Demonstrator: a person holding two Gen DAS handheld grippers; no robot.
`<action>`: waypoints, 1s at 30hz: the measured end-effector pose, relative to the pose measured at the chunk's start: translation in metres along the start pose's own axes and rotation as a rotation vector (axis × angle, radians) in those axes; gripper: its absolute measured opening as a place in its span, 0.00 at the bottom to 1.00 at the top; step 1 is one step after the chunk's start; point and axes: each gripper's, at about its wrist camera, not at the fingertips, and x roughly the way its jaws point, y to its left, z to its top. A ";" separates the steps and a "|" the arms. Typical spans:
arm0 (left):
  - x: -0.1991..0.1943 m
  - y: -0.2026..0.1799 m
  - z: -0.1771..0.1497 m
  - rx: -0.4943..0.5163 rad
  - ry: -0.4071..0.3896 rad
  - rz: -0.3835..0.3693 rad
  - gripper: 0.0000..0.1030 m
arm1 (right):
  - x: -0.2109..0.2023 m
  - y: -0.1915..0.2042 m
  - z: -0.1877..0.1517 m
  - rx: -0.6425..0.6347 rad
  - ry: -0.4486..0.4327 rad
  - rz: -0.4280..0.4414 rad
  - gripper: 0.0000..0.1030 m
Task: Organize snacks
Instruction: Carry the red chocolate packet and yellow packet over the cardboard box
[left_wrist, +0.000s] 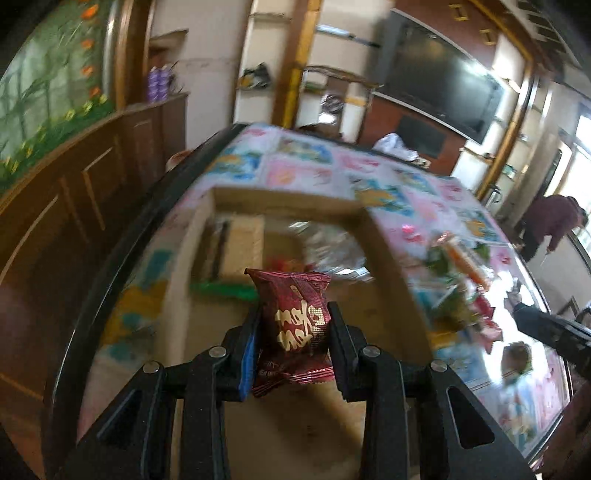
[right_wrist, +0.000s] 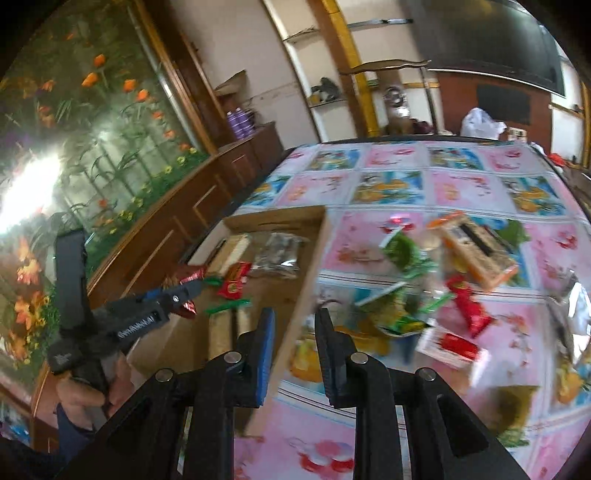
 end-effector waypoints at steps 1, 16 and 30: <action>0.002 0.007 -0.002 -0.015 0.010 -0.004 0.31 | -0.001 -0.002 -0.001 0.009 -0.002 -0.008 0.24; 0.007 0.001 -0.002 -0.006 -0.030 -0.063 0.31 | -0.079 -0.155 -0.058 0.307 0.042 -0.411 0.56; 0.009 0.016 -0.003 -0.029 -0.023 -0.033 0.32 | -0.034 -0.120 -0.054 0.139 0.066 -0.366 0.23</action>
